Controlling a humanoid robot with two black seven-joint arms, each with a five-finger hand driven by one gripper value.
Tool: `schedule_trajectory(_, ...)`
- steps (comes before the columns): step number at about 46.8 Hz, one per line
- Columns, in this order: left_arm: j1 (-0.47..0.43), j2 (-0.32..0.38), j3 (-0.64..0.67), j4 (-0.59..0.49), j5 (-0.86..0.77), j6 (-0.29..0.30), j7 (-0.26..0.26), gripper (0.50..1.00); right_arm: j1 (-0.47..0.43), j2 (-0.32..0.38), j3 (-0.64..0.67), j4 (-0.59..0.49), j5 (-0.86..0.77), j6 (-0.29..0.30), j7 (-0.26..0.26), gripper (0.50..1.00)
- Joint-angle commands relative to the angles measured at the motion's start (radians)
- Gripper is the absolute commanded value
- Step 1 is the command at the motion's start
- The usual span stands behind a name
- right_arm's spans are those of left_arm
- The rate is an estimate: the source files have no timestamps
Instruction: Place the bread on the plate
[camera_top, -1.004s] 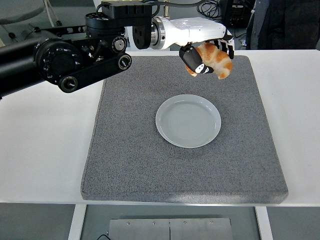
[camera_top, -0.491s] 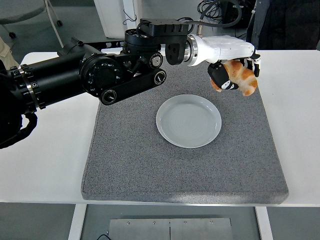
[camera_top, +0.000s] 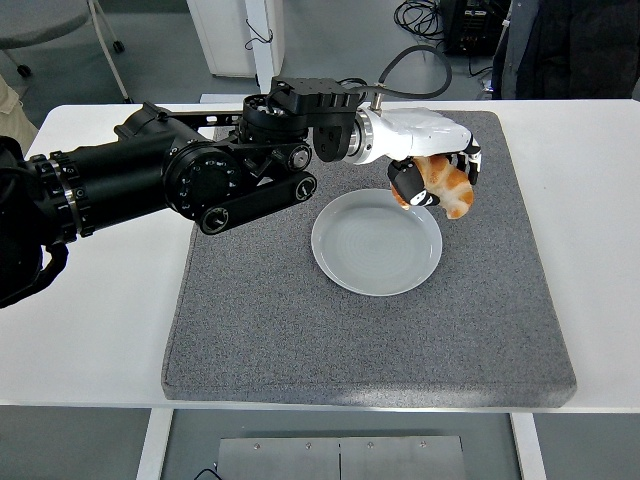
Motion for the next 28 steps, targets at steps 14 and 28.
schedule_trajectory(14, 0.041, 0.000, 0.052, 0.001, 0.002, 0.025, -0.004, 0.500, 0.001, 0.000, 0.000, 0.000, 0.000, 0.000, 0.000, 1.000)
schedule_trajectory(28, 0.092, 0.000, 0.081, 0.010, 0.007, 0.042, -0.004, 0.500, 0.000, 0.000, 0.000, 0.000, 0.000, 0.000, 0.000, 1.000)
